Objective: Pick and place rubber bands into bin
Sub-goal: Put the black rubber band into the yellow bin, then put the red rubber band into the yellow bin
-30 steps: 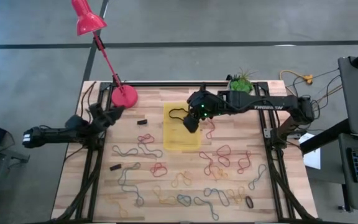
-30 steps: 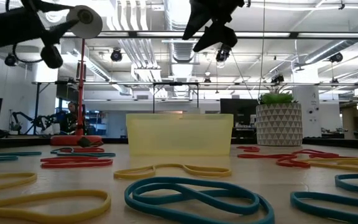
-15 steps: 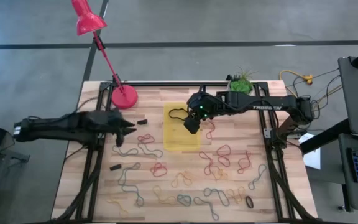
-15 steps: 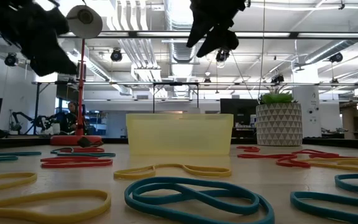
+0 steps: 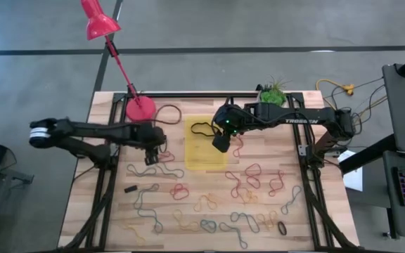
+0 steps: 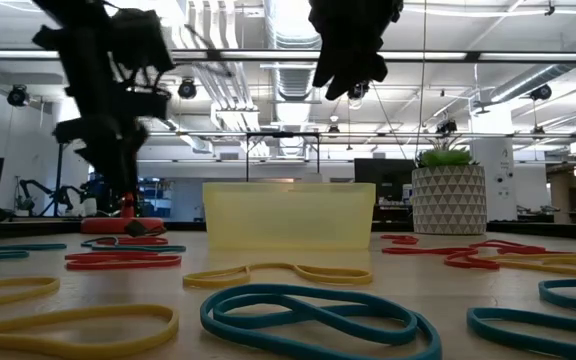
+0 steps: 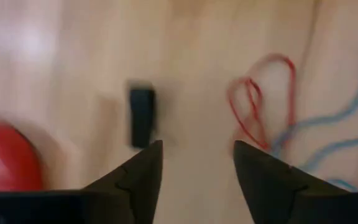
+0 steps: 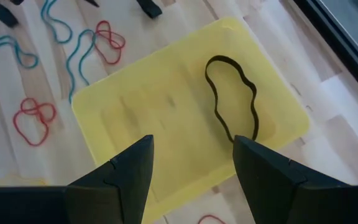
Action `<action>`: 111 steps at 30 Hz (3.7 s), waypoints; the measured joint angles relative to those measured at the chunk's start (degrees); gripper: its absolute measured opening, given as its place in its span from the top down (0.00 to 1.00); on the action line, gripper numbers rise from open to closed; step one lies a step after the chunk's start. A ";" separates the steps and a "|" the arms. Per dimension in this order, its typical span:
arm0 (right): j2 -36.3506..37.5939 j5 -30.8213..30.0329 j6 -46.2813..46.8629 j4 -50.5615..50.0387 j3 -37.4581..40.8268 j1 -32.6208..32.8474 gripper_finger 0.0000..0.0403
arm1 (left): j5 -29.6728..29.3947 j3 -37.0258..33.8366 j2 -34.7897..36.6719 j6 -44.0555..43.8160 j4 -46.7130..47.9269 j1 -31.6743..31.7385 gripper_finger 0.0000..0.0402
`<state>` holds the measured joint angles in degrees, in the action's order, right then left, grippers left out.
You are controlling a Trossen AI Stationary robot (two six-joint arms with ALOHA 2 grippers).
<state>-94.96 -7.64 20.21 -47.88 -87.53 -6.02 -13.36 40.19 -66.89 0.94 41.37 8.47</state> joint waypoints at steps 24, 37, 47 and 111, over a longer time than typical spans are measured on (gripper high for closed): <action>0.07 0.11 -9.97 1.14 13.93 0.50 0.49 | 14.29 5.22 -12.26 20.82 0.33 18.27 0.47; 0.07 0.09 -9.91 8.45 19.19 -0.80 0.49 | 12.62 6.13 -19.20 22.21 0.75 20.69 0.47; 0.07 0.02 -6.31 10.06 18.71 -1.68 0.49 | 13.85 6.39 -23.51 23.29 0.52 23.42 0.61; -1.94 -1.47 40.77 5.21 30.28 -4.70 0.54 | 11.32 29.92 -4.29 -14.27 7.24 1.66 0.49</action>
<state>-96.90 -9.11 60.98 -42.66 -57.24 -10.72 -2.04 70.11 -71.18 -13.34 48.61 10.13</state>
